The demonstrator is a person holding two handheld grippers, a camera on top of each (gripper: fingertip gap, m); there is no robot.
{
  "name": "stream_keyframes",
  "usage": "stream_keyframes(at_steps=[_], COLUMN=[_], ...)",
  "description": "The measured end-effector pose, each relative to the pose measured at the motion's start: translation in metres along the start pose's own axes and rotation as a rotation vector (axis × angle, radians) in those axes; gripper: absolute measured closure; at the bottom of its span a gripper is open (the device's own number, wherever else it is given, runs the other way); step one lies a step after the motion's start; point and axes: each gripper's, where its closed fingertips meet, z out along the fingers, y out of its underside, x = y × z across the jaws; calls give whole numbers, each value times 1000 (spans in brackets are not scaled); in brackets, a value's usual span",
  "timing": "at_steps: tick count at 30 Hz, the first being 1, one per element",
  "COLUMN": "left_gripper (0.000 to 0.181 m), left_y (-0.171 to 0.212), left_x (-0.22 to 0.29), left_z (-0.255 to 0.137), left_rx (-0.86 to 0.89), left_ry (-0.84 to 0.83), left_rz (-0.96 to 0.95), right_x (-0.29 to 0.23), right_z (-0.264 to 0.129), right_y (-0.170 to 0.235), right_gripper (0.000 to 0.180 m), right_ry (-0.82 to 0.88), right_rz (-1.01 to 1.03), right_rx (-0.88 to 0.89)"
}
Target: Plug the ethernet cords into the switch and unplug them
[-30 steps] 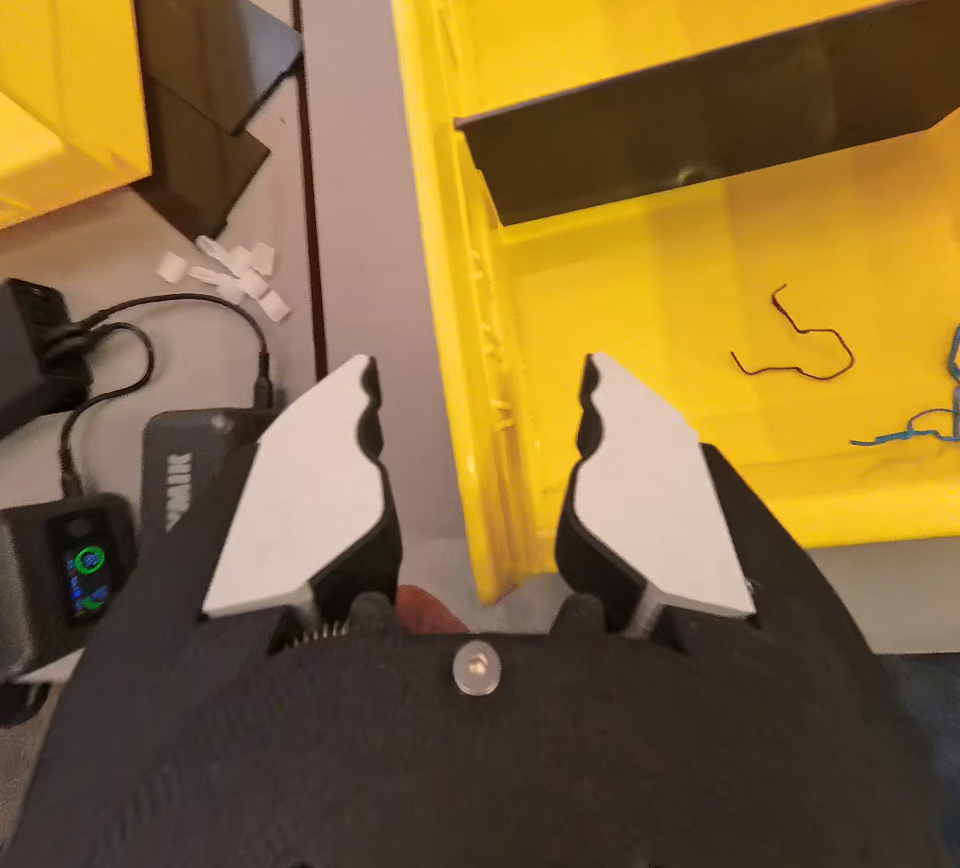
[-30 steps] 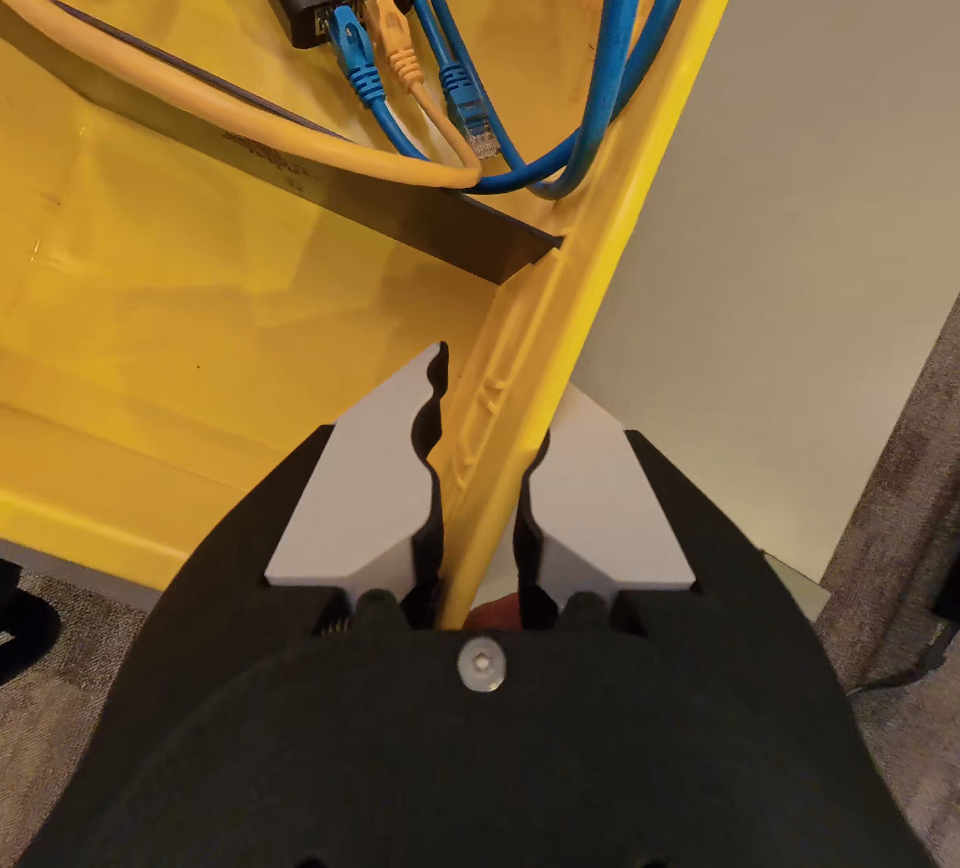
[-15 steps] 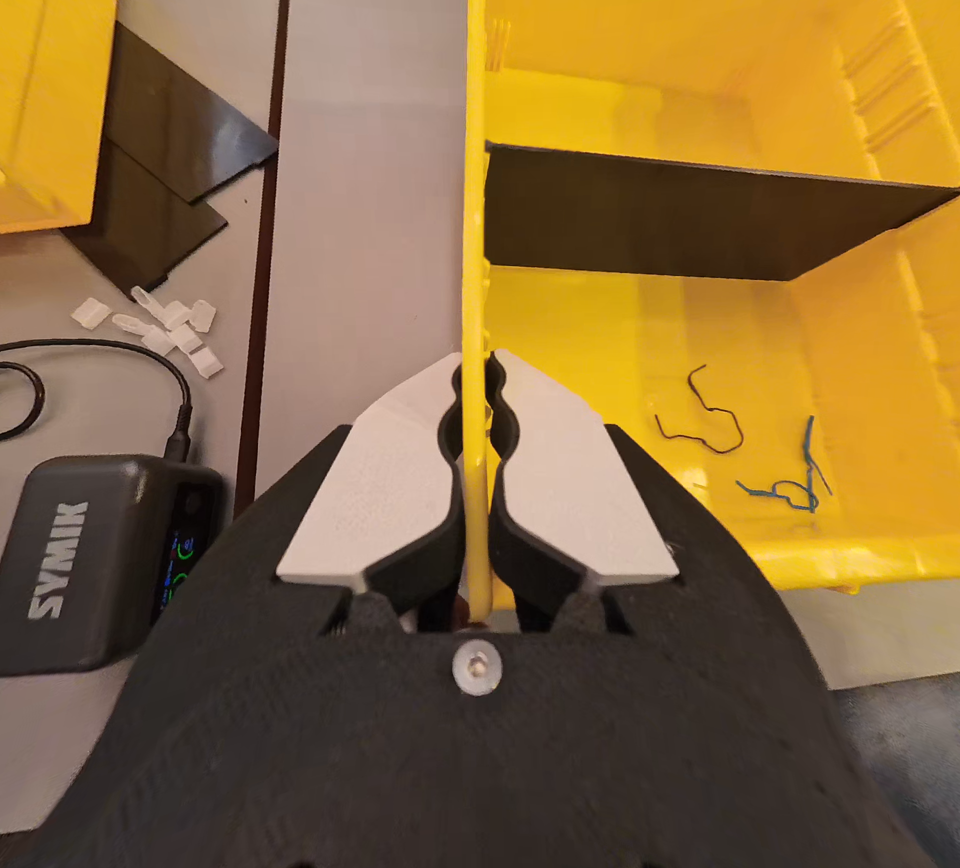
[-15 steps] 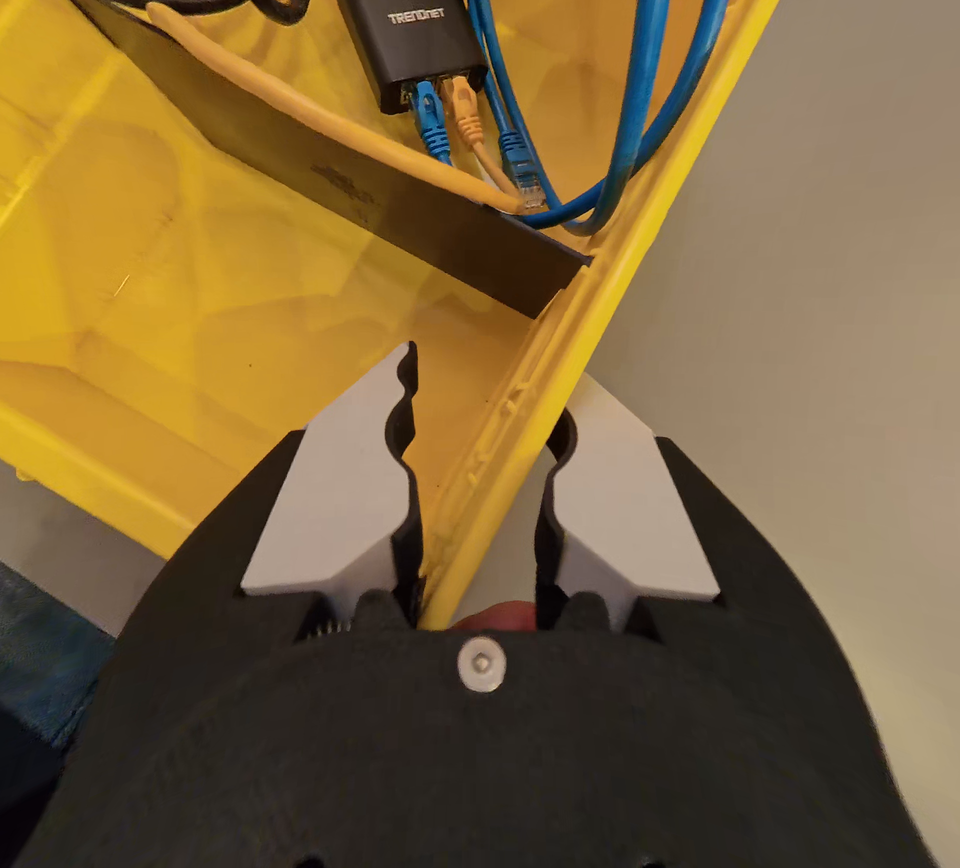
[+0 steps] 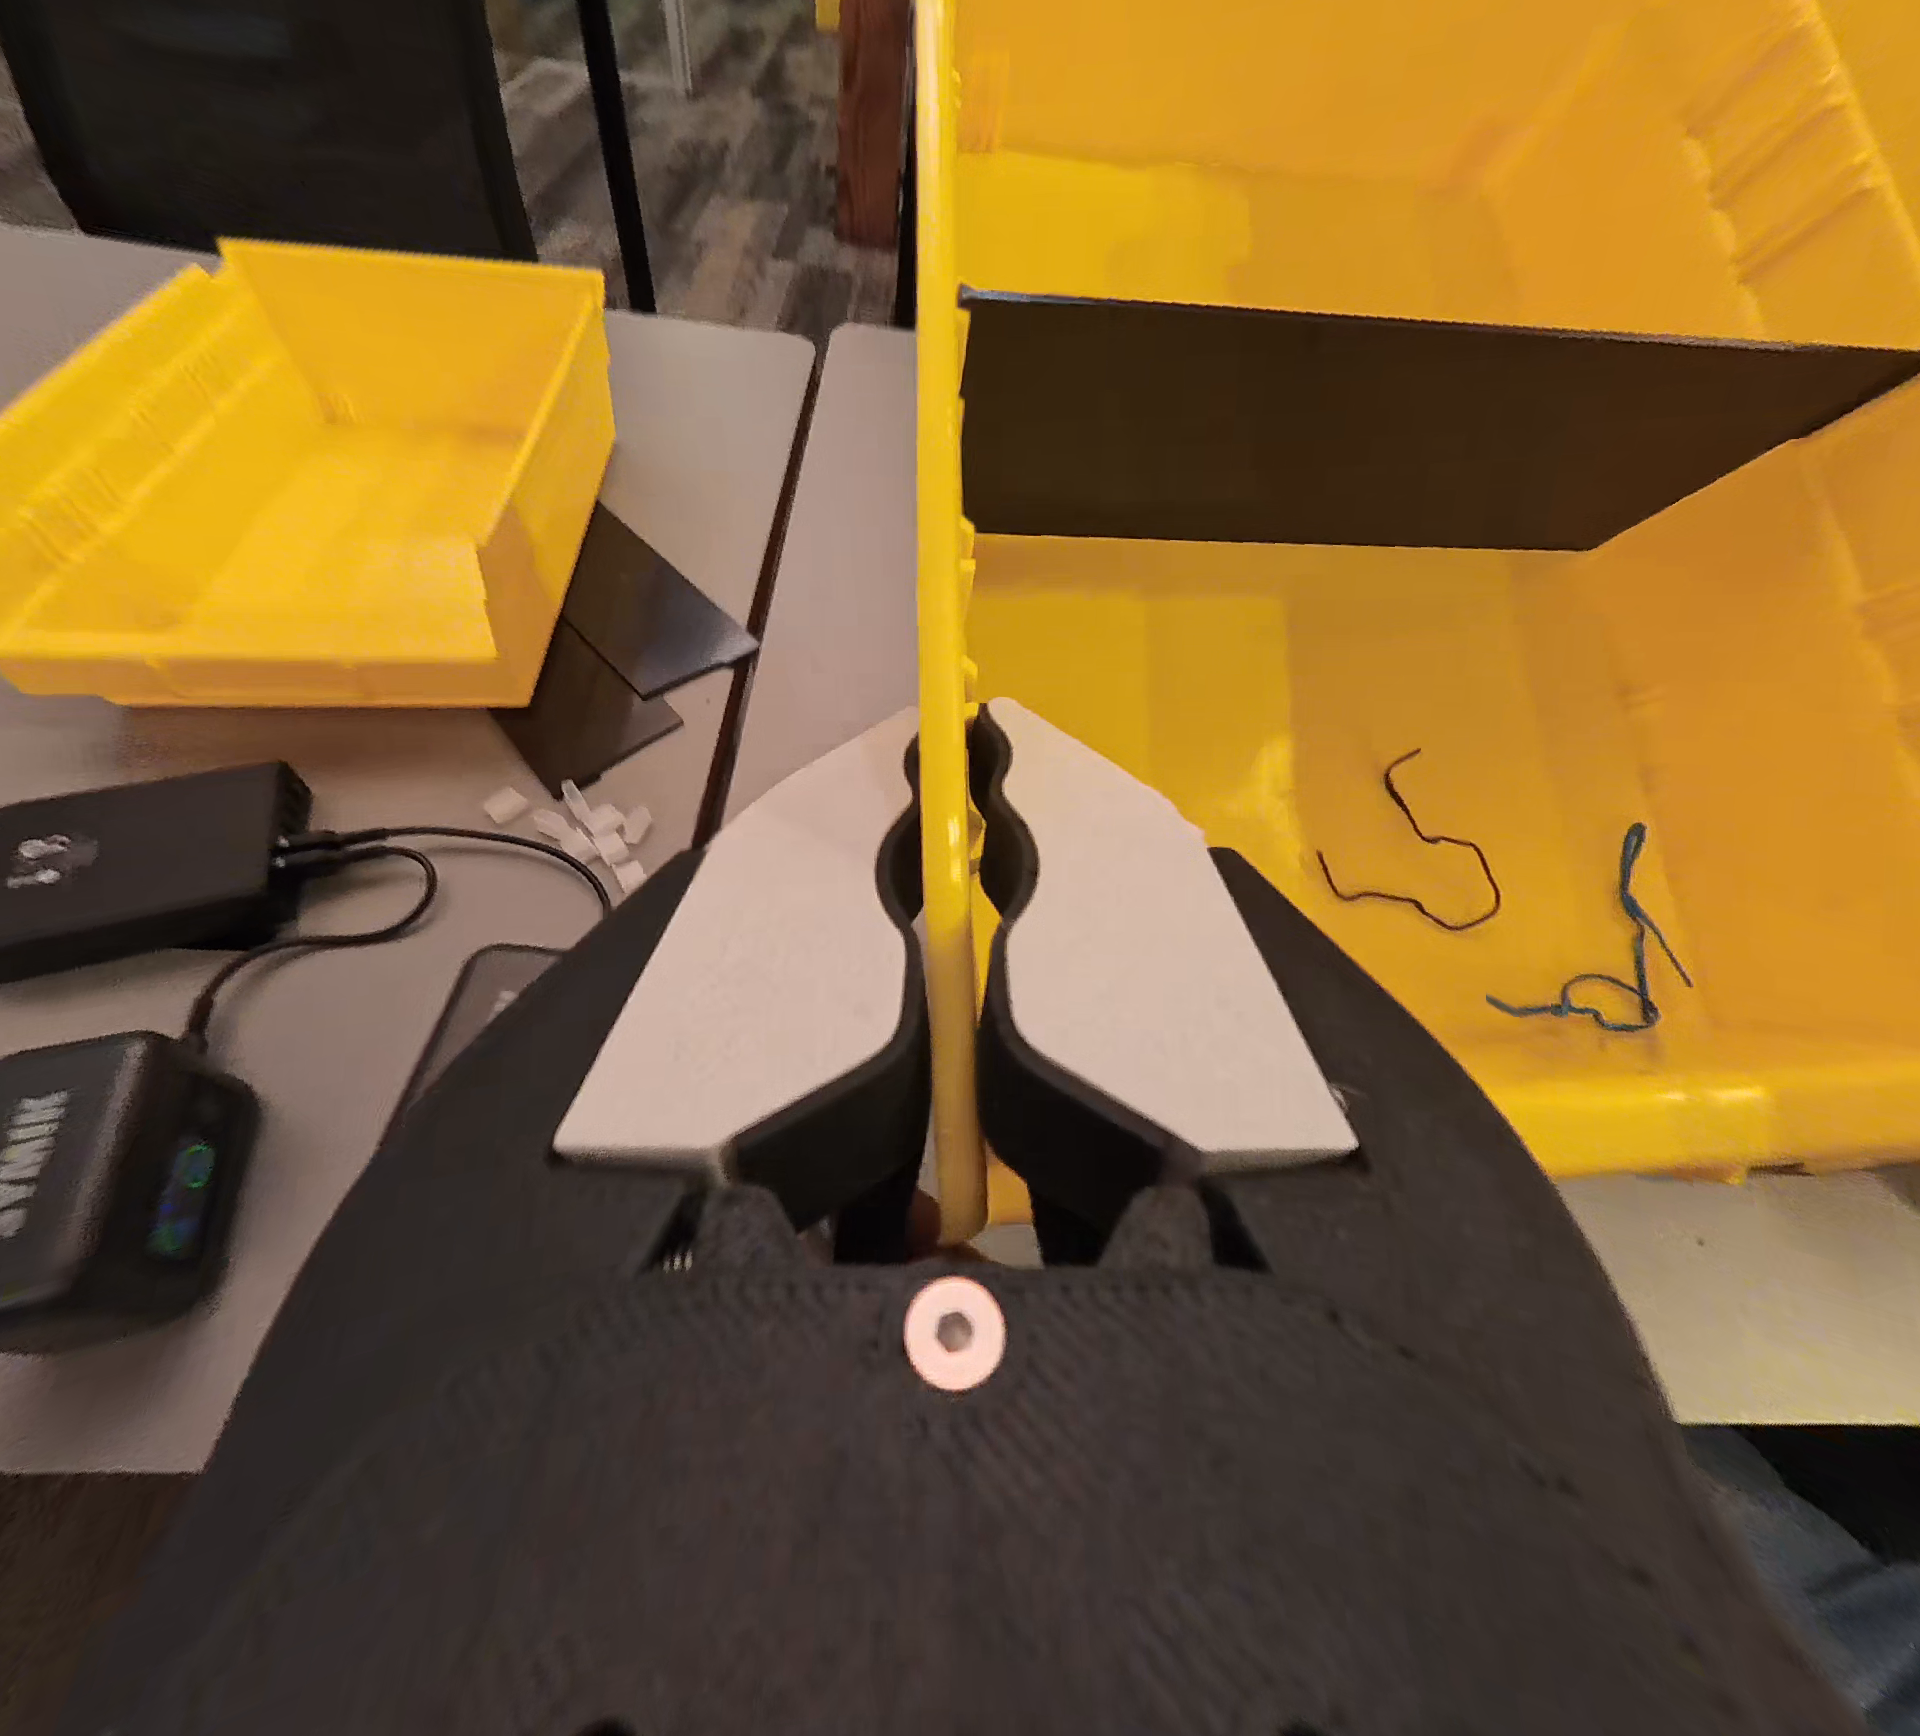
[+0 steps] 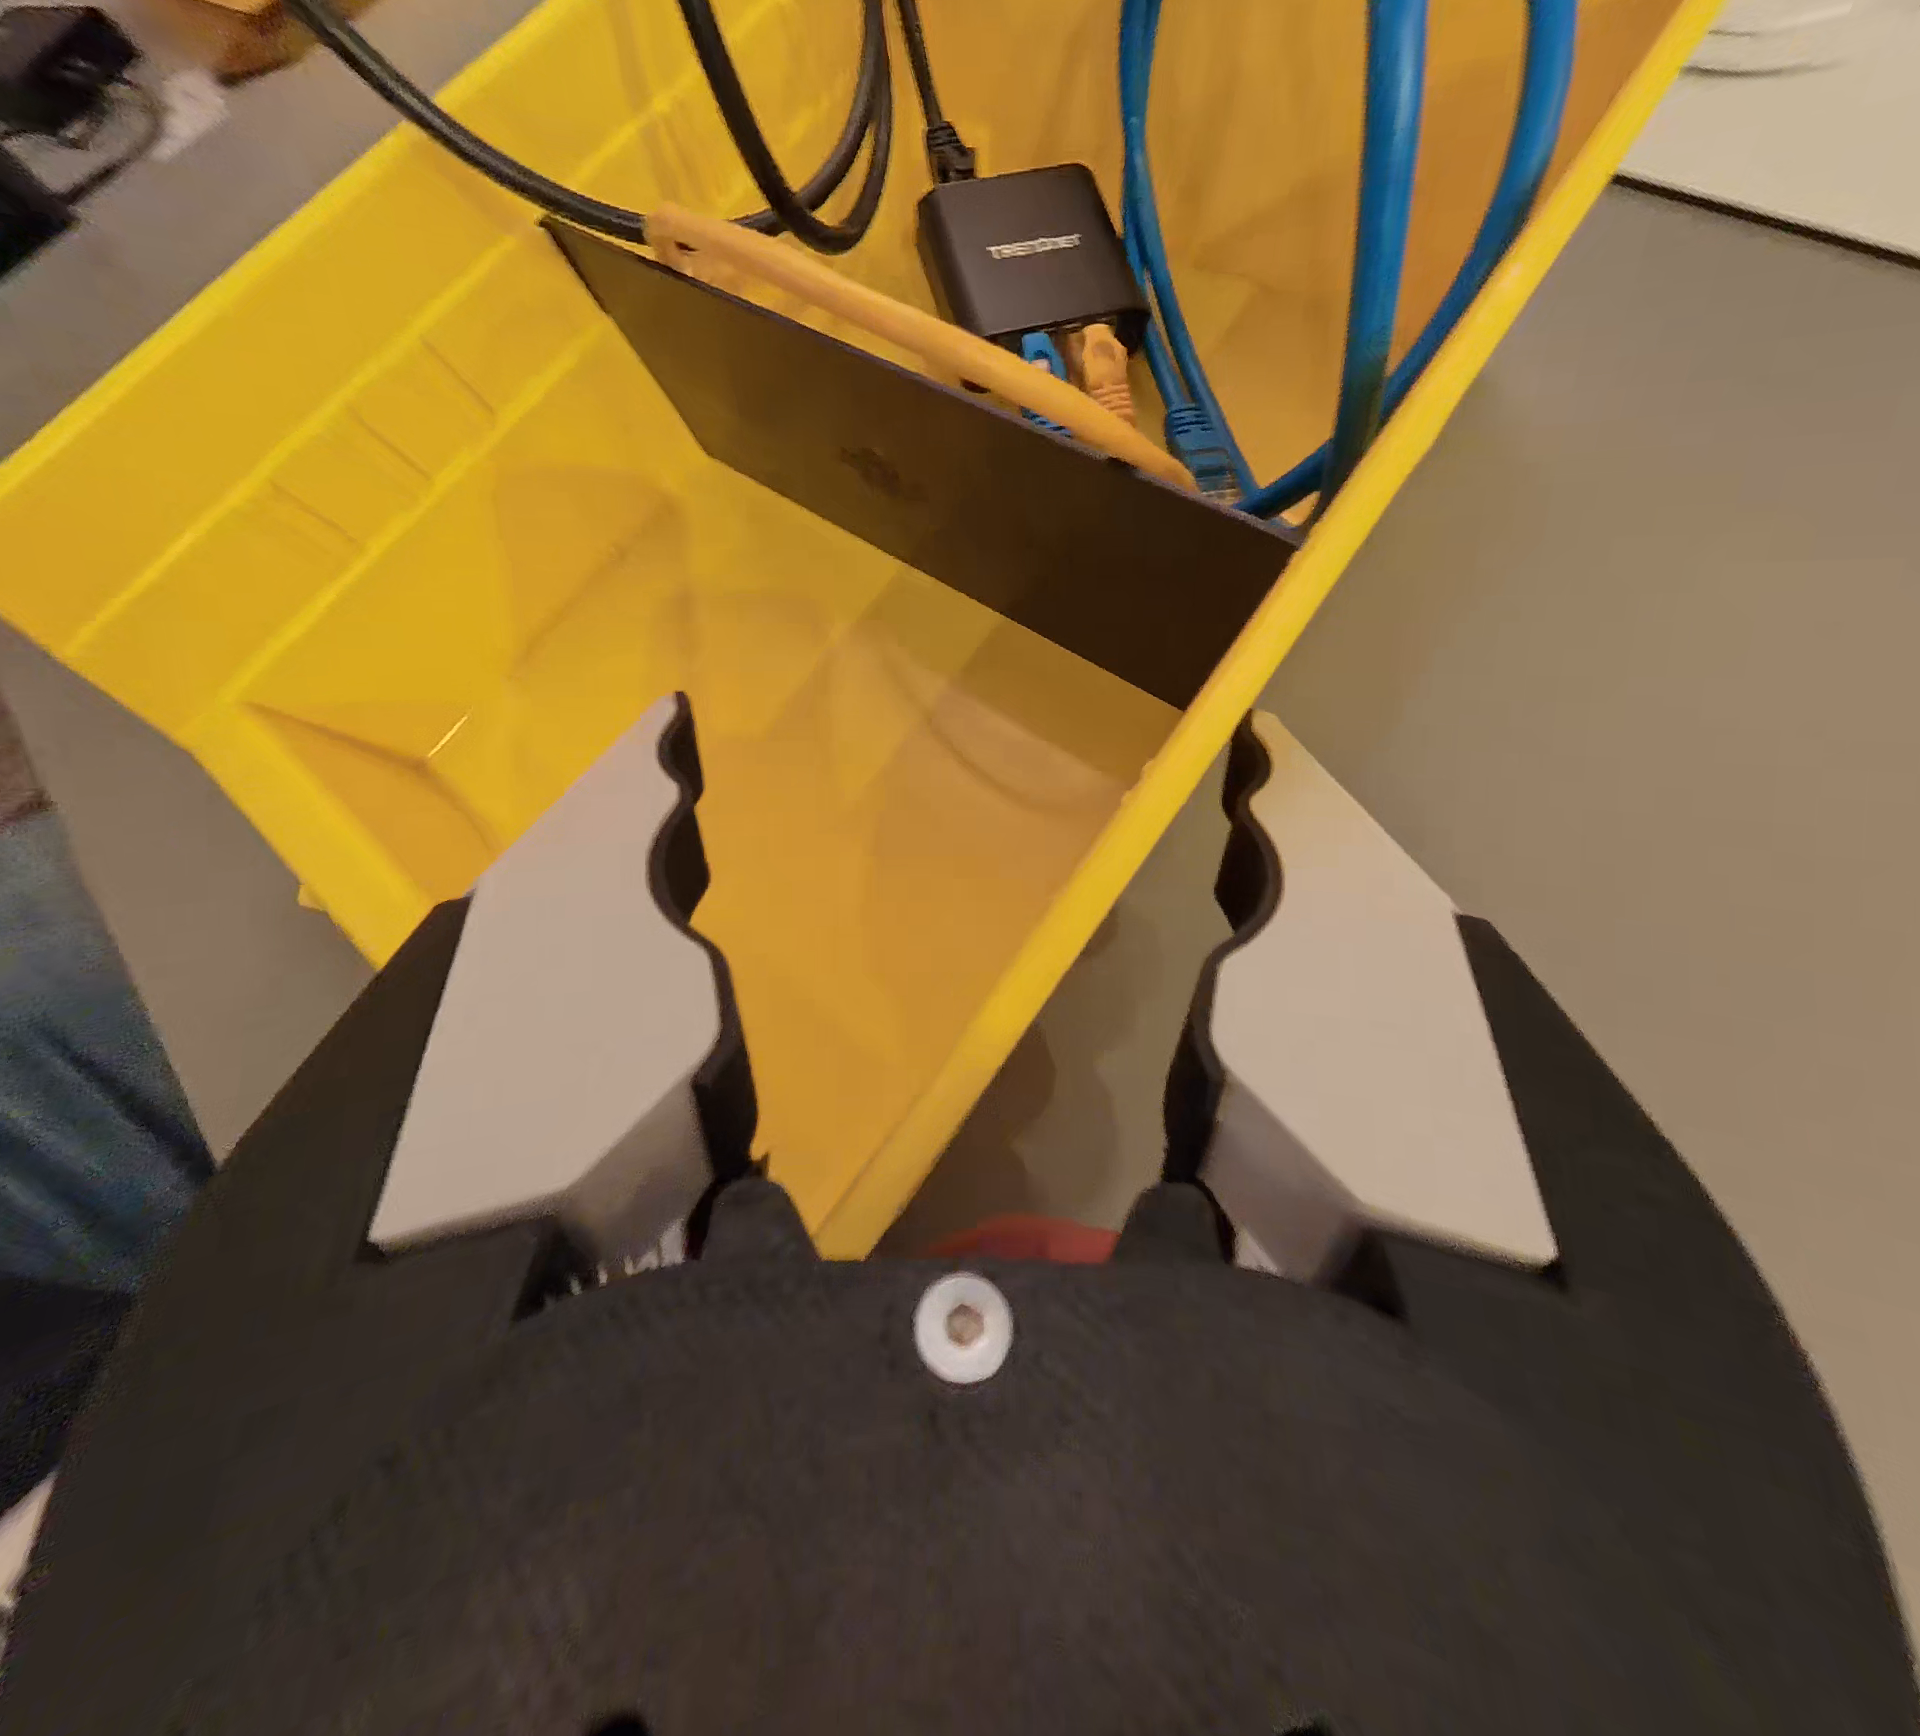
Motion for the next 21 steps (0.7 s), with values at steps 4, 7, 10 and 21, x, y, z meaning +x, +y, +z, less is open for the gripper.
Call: stream_keyframes(at_steps=[4,7,10,21], left_gripper=[177,177,177,177], left_y=[-30,-39,-42,-4], left_x=[11,28,52,233], left_z=[-21,-26,-23,64], left_rx=[61,74,75,-11], left_ry=[-6,14,43,243], left_rz=[31,49,77,337], right_x=[-63,-111,-128,-95], right_z=[48,74,77,-108], right_y=[-22,-40,-58,-96], right_gripper=[45,39,38,59], right_ry=[-144,-273,-302,-361], right_rz=[6,-6,-42,-41], right_rx=[-40,-68,-27,307])
